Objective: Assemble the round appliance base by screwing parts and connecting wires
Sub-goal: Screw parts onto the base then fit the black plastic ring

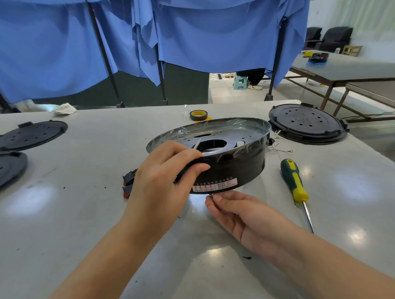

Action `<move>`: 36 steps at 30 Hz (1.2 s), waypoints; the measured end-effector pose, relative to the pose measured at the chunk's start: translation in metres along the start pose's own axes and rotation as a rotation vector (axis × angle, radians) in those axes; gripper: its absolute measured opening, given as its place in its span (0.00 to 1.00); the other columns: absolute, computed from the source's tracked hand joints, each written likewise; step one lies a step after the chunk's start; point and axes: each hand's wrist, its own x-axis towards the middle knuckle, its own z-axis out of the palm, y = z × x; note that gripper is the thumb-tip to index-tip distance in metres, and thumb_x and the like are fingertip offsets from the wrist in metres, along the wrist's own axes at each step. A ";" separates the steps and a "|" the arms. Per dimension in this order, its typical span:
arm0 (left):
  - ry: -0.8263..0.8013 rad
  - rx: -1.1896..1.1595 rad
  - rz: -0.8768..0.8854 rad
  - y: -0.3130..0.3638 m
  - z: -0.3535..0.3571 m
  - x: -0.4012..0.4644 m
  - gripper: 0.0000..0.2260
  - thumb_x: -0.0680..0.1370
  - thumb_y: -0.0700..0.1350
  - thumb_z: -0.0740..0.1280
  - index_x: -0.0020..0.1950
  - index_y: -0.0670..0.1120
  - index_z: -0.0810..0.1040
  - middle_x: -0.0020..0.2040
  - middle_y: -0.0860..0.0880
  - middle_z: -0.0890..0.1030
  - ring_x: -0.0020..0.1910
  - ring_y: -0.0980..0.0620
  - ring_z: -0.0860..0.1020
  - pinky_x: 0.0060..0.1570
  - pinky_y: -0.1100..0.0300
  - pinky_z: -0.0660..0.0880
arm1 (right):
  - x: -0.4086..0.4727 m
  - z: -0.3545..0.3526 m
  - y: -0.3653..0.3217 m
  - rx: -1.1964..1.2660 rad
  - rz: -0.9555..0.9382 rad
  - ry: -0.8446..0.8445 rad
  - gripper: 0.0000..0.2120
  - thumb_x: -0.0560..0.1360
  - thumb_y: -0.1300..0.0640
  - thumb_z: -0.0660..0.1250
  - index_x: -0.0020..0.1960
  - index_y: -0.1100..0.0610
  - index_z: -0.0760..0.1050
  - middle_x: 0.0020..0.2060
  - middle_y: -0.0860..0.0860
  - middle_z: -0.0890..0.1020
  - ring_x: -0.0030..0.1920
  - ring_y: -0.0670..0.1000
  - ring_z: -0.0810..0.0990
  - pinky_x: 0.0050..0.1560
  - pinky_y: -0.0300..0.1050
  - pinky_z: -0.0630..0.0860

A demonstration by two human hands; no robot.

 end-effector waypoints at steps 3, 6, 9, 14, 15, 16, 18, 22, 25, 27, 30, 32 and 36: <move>0.011 0.000 -0.002 0.002 0.000 0.000 0.06 0.75 0.41 0.71 0.48 0.39 0.84 0.43 0.48 0.80 0.41 0.52 0.78 0.40 0.58 0.76 | 0.001 -0.001 -0.001 0.024 0.018 -0.009 0.12 0.75 0.72 0.62 0.38 0.69 0.82 0.39 0.59 0.84 0.37 0.51 0.85 0.36 0.38 0.82; 0.019 0.002 -0.010 0.003 0.000 -0.001 0.06 0.75 0.41 0.71 0.48 0.39 0.84 0.43 0.47 0.80 0.41 0.52 0.78 0.40 0.57 0.76 | 0.000 -0.001 -0.001 0.046 0.041 -0.004 0.12 0.75 0.71 0.62 0.38 0.69 0.82 0.38 0.59 0.84 0.37 0.51 0.85 0.36 0.39 0.82; 0.019 0.012 -0.002 0.004 0.002 -0.002 0.07 0.75 0.41 0.70 0.48 0.39 0.84 0.43 0.47 0.80 0.41 0.51 0.78 0.39 0.56 0.76 | 0.000 -0.001 -0.001 0.072 0.060 0.018 0.08 0.76 0.71 0.62 0.45 0.70 0.79 0.38 0.59 0.84 0.36 0.51 0.85 0.37 0.40 0.82; 0.018 0.034 0.013 0.006 0.003 -0.003 0.06 0.75 0.41 0.70 0.48 0.39 0.84 0.43 0.46 0.80 0.41 0.50 0.78 0.39 0.55 0.76 | 0.000 0.000 -0.002 0.097 0.095 0.021 0.08 0.76 0.70 0.62 0.45 0.70 0.80 0.38 0.60 0.84 0.35 0.51 0.85 0.37 0.40 0.82; 0.023 0.036 0.011 0.005 0.003 -0.003 0.06 0.75 0.41 0.70 0.48 0.39 0.84 0.43 0.46 0.80 0.41 0.51 0.77 0.40 0.56 0.75 | -0.001 0.000 -0.002 0.096 0.105 0.014 0.09 0.76 0.70 0.63 0.43 0.70 0.81 0.38 0.60 0.84 0.36 0.51 0.85 0.37 0.40 0.82; 0.027 0.036 0.008 0.005 0.003 -0.002 0.06 0.75 0.41 0.70 0.48 0.39 0.83 0.43 0.46 0.79 0.41 0.51 0.77 0.40 0.56 0.75 | -0.002 0.001 -0.003 0.094 0.113 0.007 0.11 0.76 0.70 0.63 0.40 0.69 0.83 0.38 0.59 0.84 0.36 0.51 0.85 0.36 0.40 0.82; 0.035 0.036 0.000 0.005 0.002 -0.002 0.06 0.75 0.41 0.70 0.48 0.39 0.83 0.43 0.47 0.79 0.41 0.51 0.77 0.40 0.56 0.75 | -0.003 0.001 -0.003 0.095 0.111 -0.005 0.12 0.75 0.70 0.64 0.38 0.68 0.83 0.39 0.59 0.84 0.37 0.51 0.85 0.36 0.40 0.82; 0.055 0.025 -0.033 0.004 0.002 -0.002 0.05 0.75 0.41 0.71 0.48 0.41 0.83 0.42 0.48 0.79 0.41 0.53 0.76 0.41 0.60 0.75 | -0.004 0.001 -0.004 0.094 0.090 -0.029 0.11 0.75 0.70 0.64 0.39 0.68 0.84 0.40 0.59 0.85 0.39 0.50 0.85 0.36 0.39 0.82; 0.062 0.019 -0.044 0.004 0.003 -0.003 0.05 0.75 0.41 0.71 0.48 0.41 0.83 0.42 0.48 0.78 0.41 0.54 0.76 0.42 0.61 0.74 | -0.004 0.001 -0.004 0.073 0.080 -0.043 0.11 0.75 0.70 0.63 0.38 0.68 0.84 0.40 0.59 0.85 0.40 0.50 0.86 0.38 0.38 0.82; 0.060 0.021 -0.045 0.005 0.002 -0.003 0.05 0.75 0.41 0.71 0.48 0.41 0.83 0.42 0.48 0.79 0.41 0.53 0.76 0.41 0.60 0.74 | -0.004 0.000 -0.004 0.061 0.074 -0.046 0.11 0.74 0.71 0.63 0.39 0.68 0.84 0.40 0.58 0.85 0.40 0.50 0.85 0.38 0.38 0.82; 0.052 0.028 -0.033 0.006 0.002 -0.003 0.06 0.75 0.41 0.71 0.48 0.40 0.83 0.43 0.48 0.79 0.41 0.52 0.77 0.41 0.59 0.75 | -0.003 0.000 -0.003 0.075 0.089 -0.039 0.11 0.74 0.70 0.63 0.39 0.68 0.84 0.40 0.58 0.85 0.39 0.50 0.85 0.36 0.38 0.81; 0.052 0.033 -0.020 0.006 0.003 -0.003 0.06 0.75 0.41 0.71 0.48 0.40 0.83 0.42 0.47 0.79 0.41 0.52 0.77 0.41 0.59 0.75 | -0.002 0.000 -0.002 0.091 0.108 -0.021 0.10 0.74 0.70 0.64 0.38 0.68 0.83 0.39 0.59 0.85 0.38 0.50 0.85 0.35 0.38 0.81; 0.039 0.036 0.005 0.006 0.003 -0.004 0.06 0.75 0.41 0.70 0.47 0.39 0.83 0.42 0.46 0.79 0.41 0.50 0.78 0.39 0.56 0.75 | -0.002 0.001 -0.003 0.102 0.151 0.013 0.07 0.71 0.70 0.66 0.39 0.70 0.83 0.40 0.61 0.84 0.37 0.52 0.85 0.33 0.40 0.82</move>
